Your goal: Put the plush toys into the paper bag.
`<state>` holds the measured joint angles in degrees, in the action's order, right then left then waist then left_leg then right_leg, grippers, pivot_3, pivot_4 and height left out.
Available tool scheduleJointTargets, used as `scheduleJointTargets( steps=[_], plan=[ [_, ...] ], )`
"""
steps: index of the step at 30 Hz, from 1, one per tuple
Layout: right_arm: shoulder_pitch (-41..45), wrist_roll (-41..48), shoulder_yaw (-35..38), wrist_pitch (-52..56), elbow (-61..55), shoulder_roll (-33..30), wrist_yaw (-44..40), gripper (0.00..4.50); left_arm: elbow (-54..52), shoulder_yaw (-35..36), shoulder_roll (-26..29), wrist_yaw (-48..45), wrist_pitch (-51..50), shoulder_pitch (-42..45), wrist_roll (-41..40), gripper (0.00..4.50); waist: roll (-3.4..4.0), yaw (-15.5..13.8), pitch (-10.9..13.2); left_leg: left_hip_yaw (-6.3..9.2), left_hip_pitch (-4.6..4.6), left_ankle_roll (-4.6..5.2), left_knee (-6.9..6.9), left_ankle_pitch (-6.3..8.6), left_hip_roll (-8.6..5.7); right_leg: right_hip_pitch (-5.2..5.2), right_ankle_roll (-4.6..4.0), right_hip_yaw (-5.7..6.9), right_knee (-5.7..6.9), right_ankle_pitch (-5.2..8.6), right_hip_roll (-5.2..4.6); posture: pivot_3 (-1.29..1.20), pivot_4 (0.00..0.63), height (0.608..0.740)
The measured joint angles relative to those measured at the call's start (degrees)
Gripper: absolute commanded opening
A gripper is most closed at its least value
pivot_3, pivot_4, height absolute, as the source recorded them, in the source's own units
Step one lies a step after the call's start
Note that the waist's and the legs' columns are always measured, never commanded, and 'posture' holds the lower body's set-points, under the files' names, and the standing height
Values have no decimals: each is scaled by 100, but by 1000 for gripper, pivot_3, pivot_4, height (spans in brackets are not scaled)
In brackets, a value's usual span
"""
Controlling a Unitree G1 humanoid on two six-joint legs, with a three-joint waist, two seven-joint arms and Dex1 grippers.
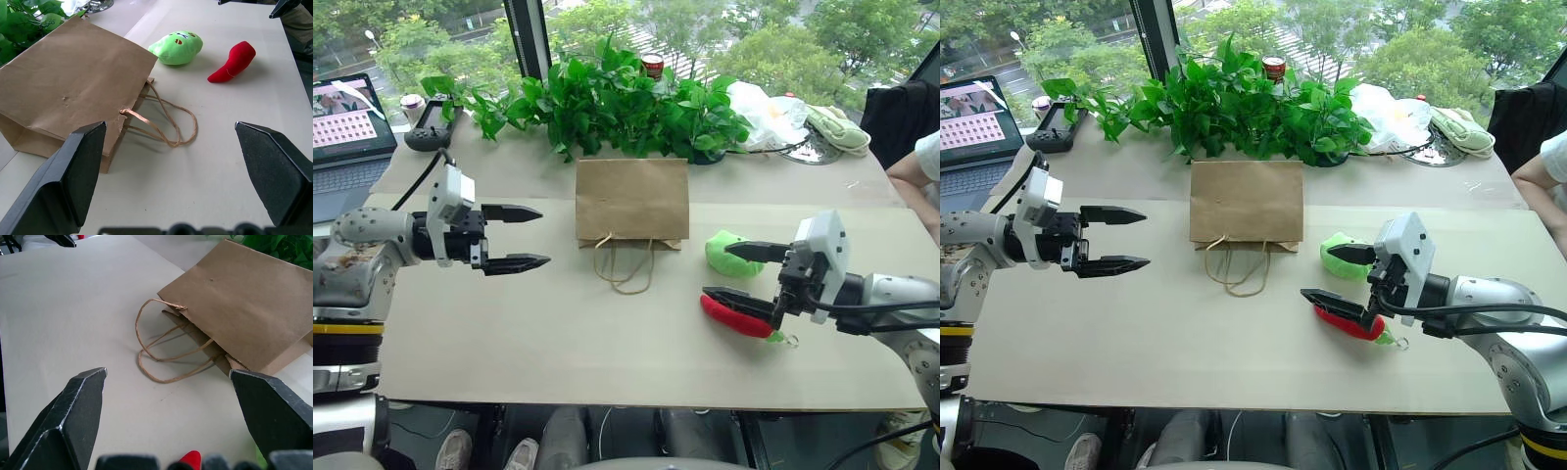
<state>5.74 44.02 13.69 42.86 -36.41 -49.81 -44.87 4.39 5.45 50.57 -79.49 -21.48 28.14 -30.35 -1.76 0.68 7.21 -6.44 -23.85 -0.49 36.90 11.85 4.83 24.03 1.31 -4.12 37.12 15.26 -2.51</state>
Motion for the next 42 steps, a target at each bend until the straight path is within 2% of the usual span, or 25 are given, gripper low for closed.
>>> scheduleJointTargets(
  steps=[3,5,9,10,12,18,22,29,32,41,42],
  plan=[
    [-1,-4,-3,0,0,8,0,4470,10,-4,-1,1,44,2,76,4500,0,0,0,0,0,0,0,0,0,0,0,0,0,0,0,0,150,713],
    [-8,-8,-22,0,-2,51,14,4470,222,-115,1,-9,416,22,340,4500,0,-2,0,0,1,0,0,0,-1,-1,0,0,0,0,0,0,150,713],
    [-37,-5,-64,1,-24,130,138,4470,1452,-672,-183,53,2254,116,1520,4500,0,-24,0,0,1,0,3,0,-2,-1,-3,1,1,-1,0,0,150,713],
    [-60,-2,-66,3,-35,138,180,4470,2029,-830,-451,264,3056,327,1928,4500,0,-46,0,0,-3,1,7,0,-2,-2,-3,1,-1,-1,-1,0,150,713],
    [-59,2,-77,4,-70,168,248,4470,2588,-949,-820,542,3835,649,2251,4500,-3,-116,1,2,-14,1,15,0,-3,-1,-3,4,-2,-2,-2,0,150,713],
    [-44,11,-118,14,-203,267,485,4470,4023,-1265,-1714,1314,5664,1605,2975,4500,-4,-152,-1,10,-35,23,32,10,-5,4,0,5,-4,-2,0,0,150,713],
    [-44,19,-114,45,-286,327,669,4470,4858,-1468,-2238,1755,6285,1911,3328,4500,-4,-119,-1,13,-35,24,32,10,-5,6,0,4,-2,-2,2,0,150,713],
    [-108,140,-100,122,-494,440,986,4470,5394,-1517,-2626,1715,6556,2224,3364,4500,-4,-137,-1,17,-35,24,35,10,-7,0,1,6,0,-1,1,0,150,713],
    [-207,185,-99,124,-586,449,1092,4500,5394,-1496,-2700,1408,6552,2257,3203,3758,-4,-134,-1,18,-35,24,36,10,-7,0,2,5,-1,-1,2,0,150,713],
    [-291,184,-83,124,-588,448,1246,4500,5393,-1422,-2768,901,6484,2257,2902,336,-4,-105,-1,22,-34,25,38,9,-7,-1,2,6,1,-1,3,0,150,713],
    [-291,184,-82,124,-588,448,1248,4500,5393,-1422,-2776,902,6484,2257,2902,71,-4,-107,-1,22,-34,25,38,9,-7,-1,2,6,1,-1,3,0,150,713]
  ],
)
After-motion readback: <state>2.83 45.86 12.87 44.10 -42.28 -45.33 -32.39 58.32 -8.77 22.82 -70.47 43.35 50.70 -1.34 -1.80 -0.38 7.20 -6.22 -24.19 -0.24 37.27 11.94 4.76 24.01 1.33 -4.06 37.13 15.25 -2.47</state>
